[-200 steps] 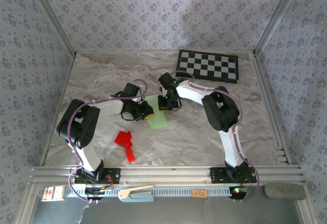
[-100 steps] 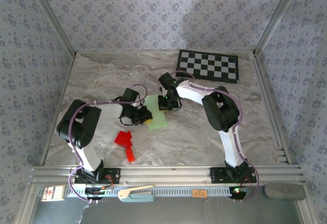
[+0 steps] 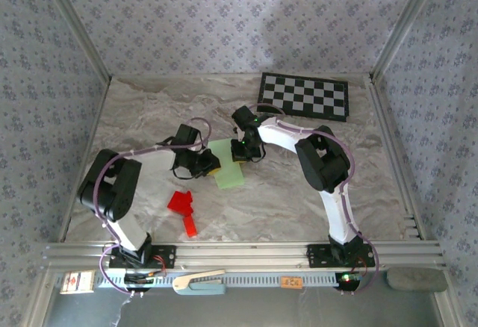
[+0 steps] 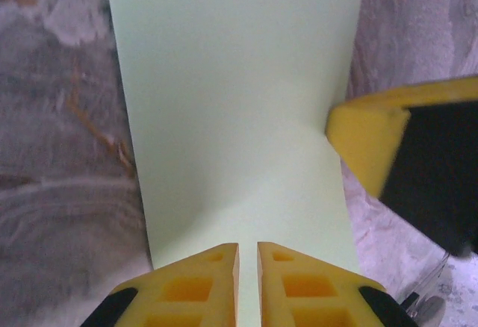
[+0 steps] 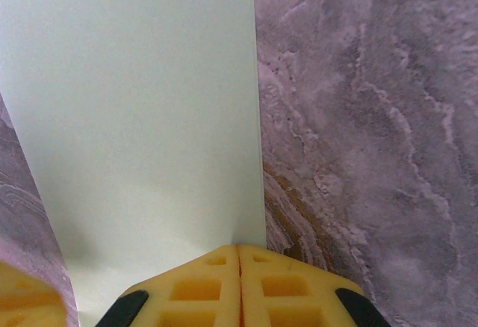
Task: Fold a paper plane with a square sheet of paper (pick it up from the middle)
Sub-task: First fold the square sheet of paper in half at the center of the table.
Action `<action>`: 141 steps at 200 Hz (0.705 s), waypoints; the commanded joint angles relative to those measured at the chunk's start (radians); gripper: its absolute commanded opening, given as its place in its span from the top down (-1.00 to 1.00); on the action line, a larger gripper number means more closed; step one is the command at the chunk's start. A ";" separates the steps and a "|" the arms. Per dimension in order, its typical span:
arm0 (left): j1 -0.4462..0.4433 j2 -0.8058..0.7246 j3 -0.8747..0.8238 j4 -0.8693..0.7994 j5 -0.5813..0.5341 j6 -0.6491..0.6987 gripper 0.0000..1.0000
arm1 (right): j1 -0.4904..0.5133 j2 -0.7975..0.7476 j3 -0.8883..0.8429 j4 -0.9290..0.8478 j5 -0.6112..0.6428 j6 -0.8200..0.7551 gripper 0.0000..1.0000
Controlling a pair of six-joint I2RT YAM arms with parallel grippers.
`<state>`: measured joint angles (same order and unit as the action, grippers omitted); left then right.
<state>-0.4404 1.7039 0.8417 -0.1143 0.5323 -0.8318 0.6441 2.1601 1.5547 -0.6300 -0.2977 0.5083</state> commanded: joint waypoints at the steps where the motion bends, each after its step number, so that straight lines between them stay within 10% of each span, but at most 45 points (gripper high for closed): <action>1: -0.004 0.061 0.023 0.026 0.011 -0.017 0.70 | 0.002 0.129 -0.084 -0.157 0.172 0.009 0.84; 80: 0.083 -0.032 -0.096 -0.039 -0.008 0.060 0.71 | 0.000 0.130 -0.088 -0.151 0.163 0.012 0.85; 141: -0.016 -0.056 -0.016 0.059 0.062 -0.039 0.70 | 0.000 0.129 -0.093 -0.145 0.162 0.016 0.85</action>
<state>-0.4141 1.6554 0.7784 -0.0975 0.5621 -0.8268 0.6441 2.1597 1.5536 -0.6292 -0.2981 0.5098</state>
